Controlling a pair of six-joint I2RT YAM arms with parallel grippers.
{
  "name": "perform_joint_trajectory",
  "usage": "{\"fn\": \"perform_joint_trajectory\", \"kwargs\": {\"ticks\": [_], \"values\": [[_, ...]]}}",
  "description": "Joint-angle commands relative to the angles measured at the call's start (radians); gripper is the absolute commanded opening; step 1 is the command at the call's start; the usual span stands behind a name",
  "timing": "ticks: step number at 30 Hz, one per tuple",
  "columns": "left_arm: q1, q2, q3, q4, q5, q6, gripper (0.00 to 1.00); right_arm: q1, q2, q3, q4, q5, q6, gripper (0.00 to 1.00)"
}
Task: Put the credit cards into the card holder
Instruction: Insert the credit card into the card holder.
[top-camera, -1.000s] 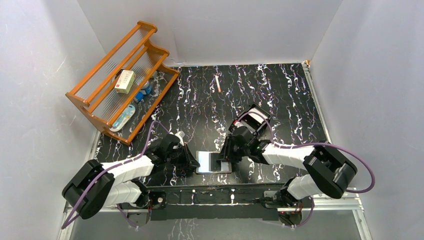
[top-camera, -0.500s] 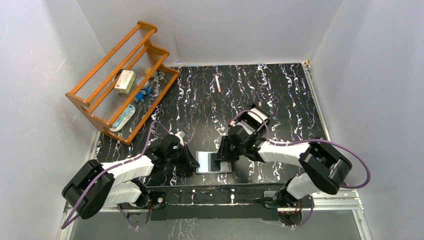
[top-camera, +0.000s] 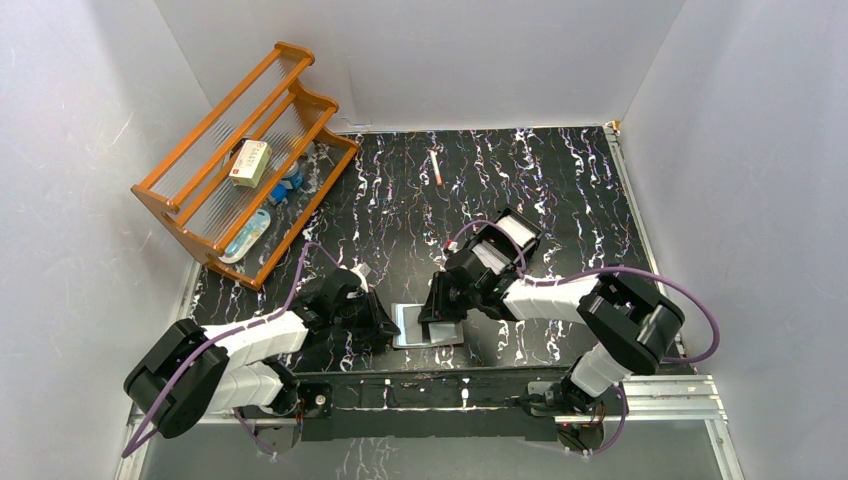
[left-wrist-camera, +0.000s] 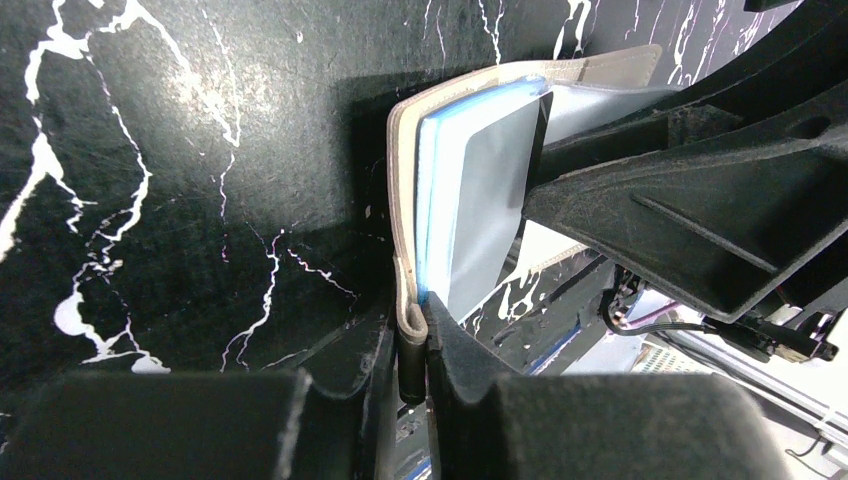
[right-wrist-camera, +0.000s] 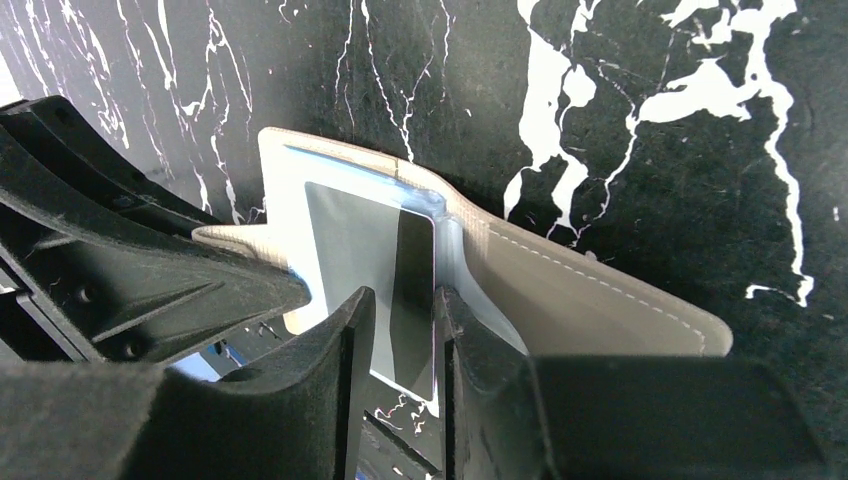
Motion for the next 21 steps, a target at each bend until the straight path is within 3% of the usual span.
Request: {"fn": "perform_joint_trajectory", "kwargs": {"ticks": [1, 6, 9, 16, 21], "values": [[-0.017, -0.024, 0.033, 0.002, 0.03, -0.008, 0.13, 0.011, 0.004, -0.002, 0.052, -0.011, 0.033, 0.39], [-0.018, -0.032, 0.028, 0.003, 0.035, -0.011, 0.13, 0.011, -0.046, -0.013, -0.025, 0.024, 0.02, 0.42], [-0.018, -0.038, 0.022, 0.021, 0.043, -0.017, 0.0, 0.013, -0.053, -0.017, -0.034, 0.013, 0.023, 0.4], [-0.019, -0.024, 0.013, 0.103, 0.089, -0.038, 0.0, 0.026, -0.04, -0.014, 0.015, -0.014, 0.042, 0.28], [-0.027, -0.015, 0.014, 0.136, 0.096, -0.047, 0.02, 0.029, -0.011, -0.025, 0.123, -0.067, 0.11, 0.26]]}}
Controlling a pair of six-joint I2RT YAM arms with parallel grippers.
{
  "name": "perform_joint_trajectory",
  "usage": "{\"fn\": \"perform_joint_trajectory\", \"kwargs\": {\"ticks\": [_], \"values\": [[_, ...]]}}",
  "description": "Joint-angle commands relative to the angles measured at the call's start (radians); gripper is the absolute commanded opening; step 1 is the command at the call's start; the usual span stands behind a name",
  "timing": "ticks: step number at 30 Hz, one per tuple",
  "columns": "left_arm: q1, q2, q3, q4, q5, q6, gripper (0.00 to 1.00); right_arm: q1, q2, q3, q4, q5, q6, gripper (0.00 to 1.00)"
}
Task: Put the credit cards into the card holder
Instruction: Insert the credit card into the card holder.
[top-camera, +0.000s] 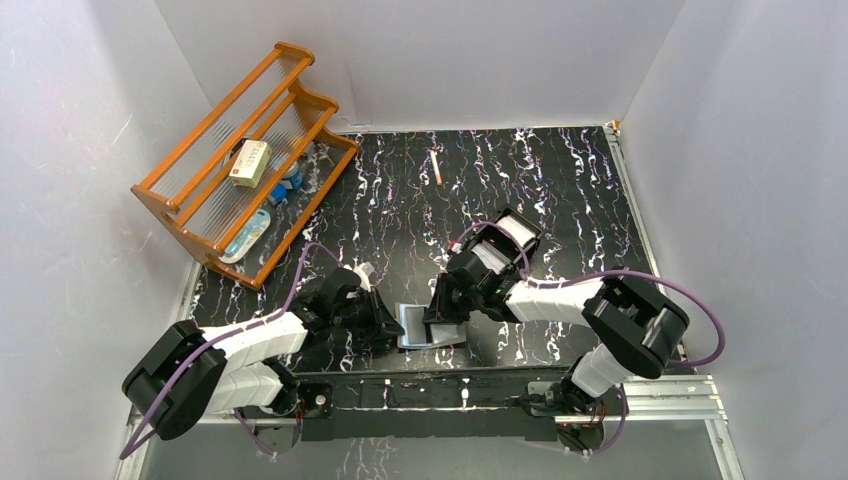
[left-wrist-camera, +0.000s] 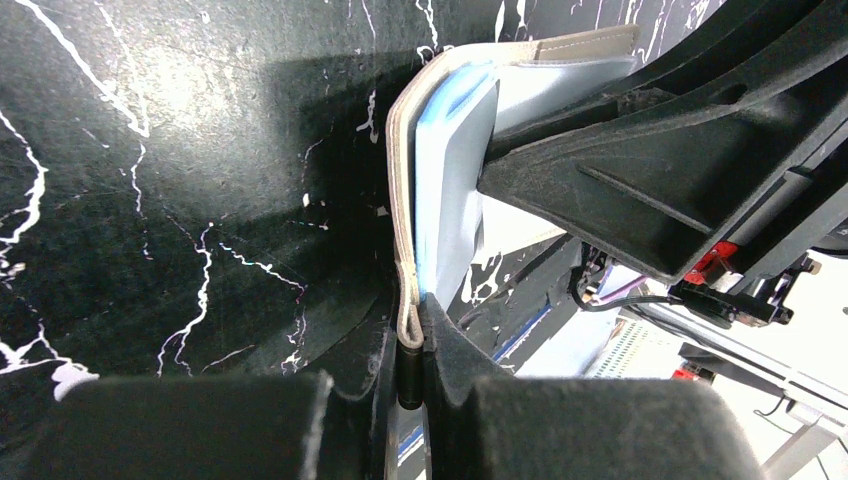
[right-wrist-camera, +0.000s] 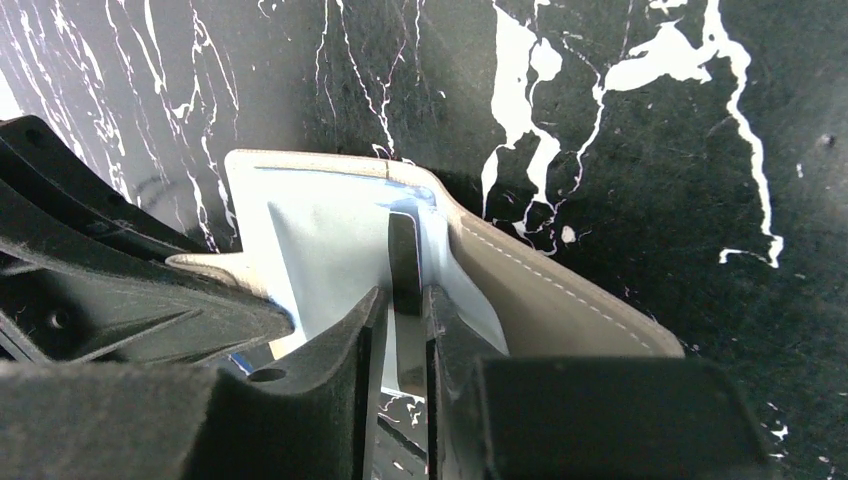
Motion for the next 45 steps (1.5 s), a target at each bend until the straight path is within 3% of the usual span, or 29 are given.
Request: {"fn": "perform_joint_trajectory", "kwargs": {"ticks": [1, 5, 8, 9, 12, 14, 16, 19, 21, 24, 27, 32, 34, 40, 43, 45], "values": [[-0.017, -0.005, 0.013, 0.092, 0.038, -0.019, 0.04, 0.024, 0.014, -0.016, 0.156, -0.082, 0.09, 0.26], [-0.019, -0.025, 0.007, 0.091, 0.032, -0.025, 0.19, 0.024, -0.008, -0.049, 0.171, -0.051, 0.118, 0.28], [-0.018, -0.044, -0.008, 0.124, 0.038, -0.038, 0.22, 0.023, -0.038, -0.061, 0.142, -0.031, 0.106, 0.34], [-0.018, -0.047, -0.013, 0.142, 0.045, -0.041, 0.2, 0.023, -0.047, -0.062, 0.128, -0.024, 0.096, 0.35], [-0.018, -0.044, -0.023, 0.2, 0.068, -0.05, 0.02, 0.022, -0.076, -0.065, 0.083, 0.002, 0.063, 0.34], [-0.018, -0.038, -0.025, 0.218, 0.077, -0.055, 0.01, 0.023, -0.101, -0.066, 0.044, 0.028, 0.043, 0.32], [-0.017, -0.032, -0.022, 0.213, 0.08, -0.052, 0.07, 0.023, -0.122, -0.064, 0.005, 0.051, 0.023, 0.32], [-0.018, -0.03, -0.018, 0.21, 0.079, -0.05, 0.23, 0.023, -0.147, -0.058, -0.044, 0.086, -0.003, 0.3], [-0.018, -0.033, -0.019, 0.208, 0.077, -0.052, 0.25, 0.023, -0.157, -0.055, -0.069, 0.108, -0.019, 0.27], [-0.019, -0.035, -0.019, 0.209, 0.078, -0.049, 0.08, 0.023, -0.159, -0.05, -0.112, 0.144, -0.055, 0.24], [-0.019, -0.029, -0.021, 0.21, 0.078, -0.046, 0.0, 0.023, -0.151, -0.054, -0.113, 0.15, -0.07, 0.22], [-0.018, -0.01, -0.014, 0.247, 0.102, -0.049, 0.0, 0.024, -0.11, -0.069, -0.069, 0.124, -0.07, 0.21], [-0.019, -0.013, -0.007, 0.25, 0.108, -0.047, 0.07, 0.023, -0.094, -0.069, -0.061, 0.118, -0.072, 0.21], [-0.019, -0.016, -0.011, 0.269, 0.112, -0.045, 0.0, 0.024, -0.081, -0.071, -0.046, 0.115, -0.075, 0.21], [-0.02, -0.008, -0.007, 0.284, 0.123, -0.043, 0.16, 0.025, -0.069, -0.073, -0.036, 0.108, -0.076, 0.21], [-0.02, -0.005, -0.006, 0.289, 0.122, -0.04, 0.09, 0.025, -0.058, -0.073, -0.029, 0.101, -0.076, 0.21]]}}
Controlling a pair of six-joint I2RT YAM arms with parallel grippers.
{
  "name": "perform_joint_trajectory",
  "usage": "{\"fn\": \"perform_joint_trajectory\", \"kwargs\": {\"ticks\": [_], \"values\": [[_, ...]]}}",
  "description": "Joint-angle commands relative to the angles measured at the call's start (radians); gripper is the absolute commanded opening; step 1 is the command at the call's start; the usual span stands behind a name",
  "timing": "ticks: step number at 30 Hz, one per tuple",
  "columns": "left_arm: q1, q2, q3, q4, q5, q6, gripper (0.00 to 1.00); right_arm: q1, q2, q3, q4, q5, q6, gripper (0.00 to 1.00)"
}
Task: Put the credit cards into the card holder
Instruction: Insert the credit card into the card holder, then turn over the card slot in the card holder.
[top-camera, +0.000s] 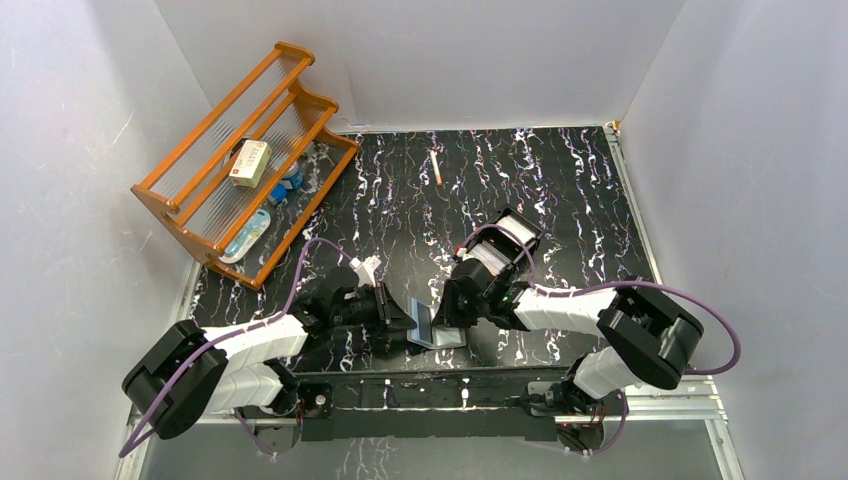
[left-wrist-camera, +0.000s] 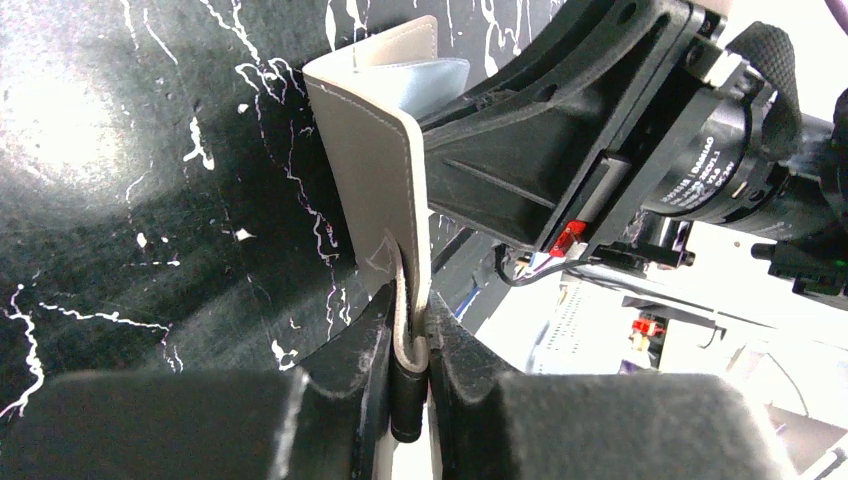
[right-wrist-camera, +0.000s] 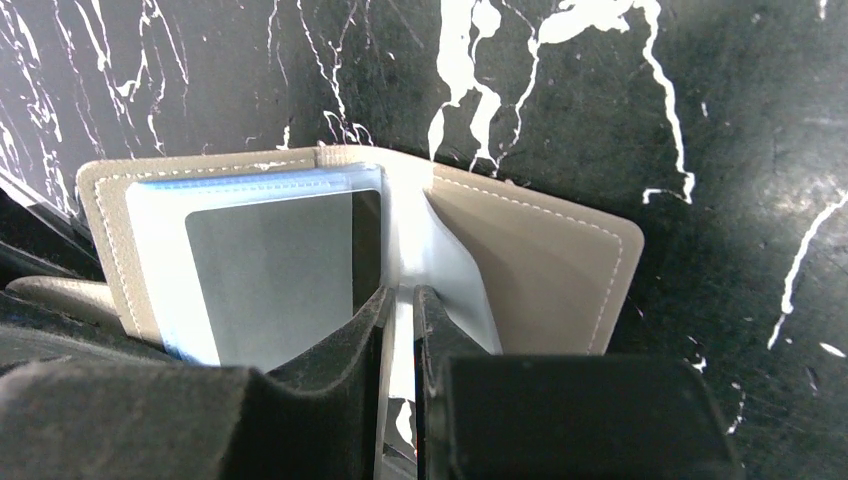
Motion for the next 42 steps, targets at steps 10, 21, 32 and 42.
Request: {"fn": "perform_joint_trajectory", "kwargs": {"ticks": [10, 21, 32, 42], "values": [[-0.007, 0.035, 0.022, 0.123, 0.059, 0.018, 0.02, 0.004, 0.04, -0.012, 0.03, -0.005, -0.018, 0.21], [-0.013, 0.03, 0.01, 0.145, 0.055, 0.024, 0.09, 0.004, 0.056, -0.022, 0.052, -0.016, -0.017, 0.21], [-0.02, 0.046, 0.007, 0.174, 0.05, 0.024, 0.13, 0.003, 0.056, -0.027, 0.058, -0.019, -0.015, 0.2], [-0.028, 0.083, 0.006, 0.196, 0.054, 0.03, 0.0, 0.003, 0.05, -0.027, 0.06, -0.02, -0.011, 0.2]]}}
